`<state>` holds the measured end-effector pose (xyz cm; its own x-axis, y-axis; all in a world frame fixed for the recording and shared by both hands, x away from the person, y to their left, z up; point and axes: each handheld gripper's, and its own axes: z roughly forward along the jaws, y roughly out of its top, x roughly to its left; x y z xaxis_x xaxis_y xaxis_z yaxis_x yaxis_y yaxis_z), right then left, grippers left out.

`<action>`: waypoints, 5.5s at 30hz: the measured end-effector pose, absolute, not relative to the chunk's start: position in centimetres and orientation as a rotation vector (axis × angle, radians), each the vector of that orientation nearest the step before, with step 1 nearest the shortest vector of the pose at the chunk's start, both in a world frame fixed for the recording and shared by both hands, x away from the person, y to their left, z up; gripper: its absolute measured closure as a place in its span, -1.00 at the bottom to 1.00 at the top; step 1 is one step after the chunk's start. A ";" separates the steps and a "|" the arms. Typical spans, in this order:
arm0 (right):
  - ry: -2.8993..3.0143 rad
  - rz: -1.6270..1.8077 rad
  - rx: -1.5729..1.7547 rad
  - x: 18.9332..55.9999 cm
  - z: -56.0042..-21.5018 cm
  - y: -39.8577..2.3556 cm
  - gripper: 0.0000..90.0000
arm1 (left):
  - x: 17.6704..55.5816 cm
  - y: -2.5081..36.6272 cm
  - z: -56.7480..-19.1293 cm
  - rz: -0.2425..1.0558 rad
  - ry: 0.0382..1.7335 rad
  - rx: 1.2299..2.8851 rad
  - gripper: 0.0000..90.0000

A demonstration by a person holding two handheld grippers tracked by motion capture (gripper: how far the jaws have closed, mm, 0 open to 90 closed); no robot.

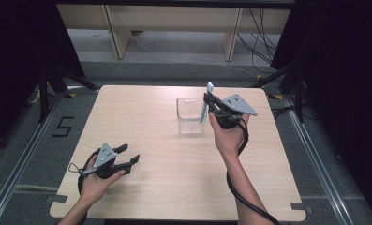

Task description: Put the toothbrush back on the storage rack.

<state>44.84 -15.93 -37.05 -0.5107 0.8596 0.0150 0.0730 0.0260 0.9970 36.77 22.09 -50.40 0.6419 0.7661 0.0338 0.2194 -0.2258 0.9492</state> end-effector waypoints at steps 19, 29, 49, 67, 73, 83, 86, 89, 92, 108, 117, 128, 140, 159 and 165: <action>1.637 1.537 0.944 46.5 -36.1 -15.5 0.86 | 37.1 22.1 -50.3 0.636 0.807 1.742 -0.23; 1.619 1.530 0.959 47.2 -36.0 -15.6 0.86 | 37.2 22.1 -50.5 0.636 0.808 1.744 -0.23; 1.603 1.503 0.994 48.1 -37.2 -16.0 0.85 | 37.1 21.9 -51.0 0.614 0.824 1.730 -0.24; 1.624 1.487 1.022 48.3 -38.6 -16.1 0.85 | 37.1 21.9 -51.3 0.606 0.833 1.732 -0.24; 1.623 1.483 1.041 48.3 -39.2 -16.0 0.85 | 37.1 21.9 -51.2 0.615 0.832 1.747 -0.24; 1.644 1.480 1.047 48.4 -40.1 -16.0 0.85 | 37.1 21.8 -51.4 0.599 0.836 1.732 -0.24; 1.656 1.477 1.051 48.4 -40.4 -15.9 0.85 | 37.1 21.8 -51.3 0.611 0.835 1.746 -0.24; 1.658 1.473 1.056 48.3 -40.8 -15.9 0.85 | 37.1 21.8 -51.4 0.609 0.833 1.747 -0.24; 1.666 1.456 1.053 48.3 -41.2 -16.0 0.85 | 37.1 21.8 -51.4 0.606 0.836 1.747 -0.24; 1.691 1.440 1.087 48.3 -42.8 -16.0 0.85 | 37.1 21.7 -51.6 0.593 0.837 1.736 -0.24; 1.716 1.431 1.133 48.2 -43.9 -15.6 0.85 | 37.1 21.8 -51.7 0.591 0.839 1.739 -0.24; 1.729 1.425 1.117 48.6 -44.8 -15.9 0.85 | 37.0 21.9 -51.6 0.600 0.842 1.754 -0.24; 1.724 1.412 1.126 48.7 -45.5 -15.9 0.83 | 37.1 21.9 -51.7 0.597 0.844 1.749 -0.25; 1.782 1.379 1.224 46.2 -45.7 -17.2 -0.03 | 37.1 22.2 -51.8 0.603 0.846 1.738 -0.25; 1.870 1.335 1.207 44.2 -46.5 -18.5 -0.08 | 37.1 22.4 -51.8 0.611 0.850 1.740 -0.25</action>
<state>44.15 -18.50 -46.47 -0.4532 0.8887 0.0692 0.3542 0.1083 0.9289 37.06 22.38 -51.79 0.6162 0.7876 -0.0030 0.2482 -0.1905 0.9498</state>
